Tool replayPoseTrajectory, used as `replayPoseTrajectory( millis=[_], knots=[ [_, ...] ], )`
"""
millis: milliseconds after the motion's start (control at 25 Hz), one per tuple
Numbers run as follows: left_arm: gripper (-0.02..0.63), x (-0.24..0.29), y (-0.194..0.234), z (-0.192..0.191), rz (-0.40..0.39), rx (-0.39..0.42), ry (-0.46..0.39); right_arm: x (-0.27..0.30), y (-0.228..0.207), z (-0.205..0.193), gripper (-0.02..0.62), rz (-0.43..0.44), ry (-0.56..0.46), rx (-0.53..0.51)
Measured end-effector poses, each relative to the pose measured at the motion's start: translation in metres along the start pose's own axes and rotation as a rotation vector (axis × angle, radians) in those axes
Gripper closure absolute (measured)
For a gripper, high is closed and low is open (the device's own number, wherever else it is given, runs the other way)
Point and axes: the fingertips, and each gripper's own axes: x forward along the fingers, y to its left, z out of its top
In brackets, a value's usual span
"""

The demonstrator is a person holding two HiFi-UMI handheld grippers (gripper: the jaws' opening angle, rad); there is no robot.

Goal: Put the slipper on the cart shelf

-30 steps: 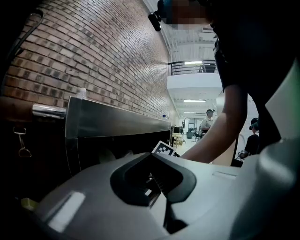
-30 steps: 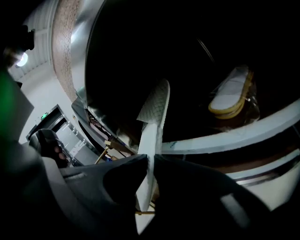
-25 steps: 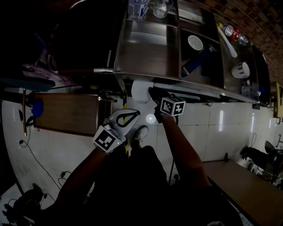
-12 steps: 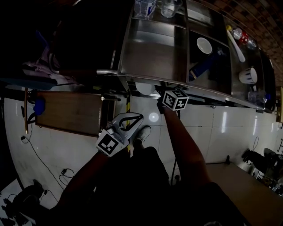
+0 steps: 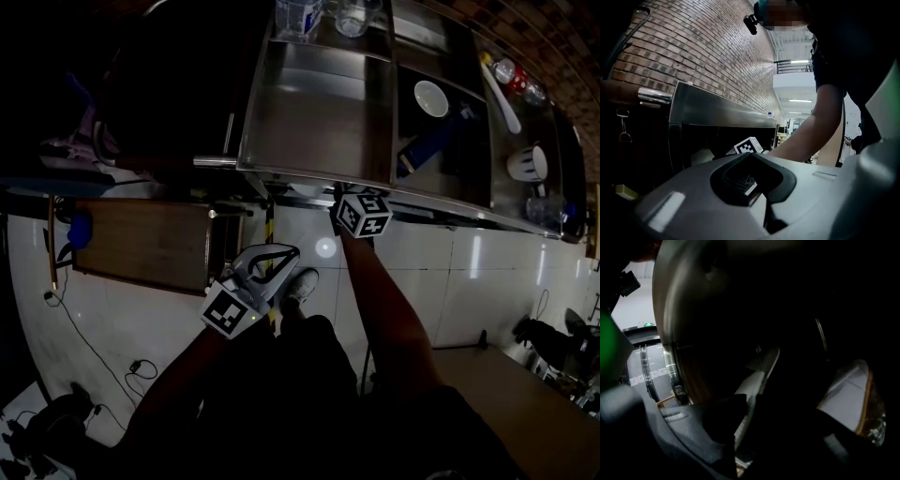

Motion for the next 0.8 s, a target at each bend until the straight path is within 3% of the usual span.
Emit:
replayPoseTrajectory(
  millis=[320,400,440,800],
  knots=[
    [0.601,0.005,-0.005,-0.012,0.0,-0.009,0.025,-0.001,-0.023,0.004,0.504,-0.121,0.012,-0.094],
    [0.601,0.005,-0.006,-0.011,-0.001,-0.006,0.019,-0.003,-0.026,0.006,0.443,-0.139,0.004,-0.093],
    [0.601,0.005,-0.007,-0.01,-0.002,-0.002,0.017,-0.004,-0.027,0.006,0.417,-0.144,-0.001,-0.09],
    [0.601,0.003,-0.006,0.002,0.026,-0.005,0.006,-0.037,-0.008,0.011,0.397,-0.104,-0.027,-0.072]
  ],
)
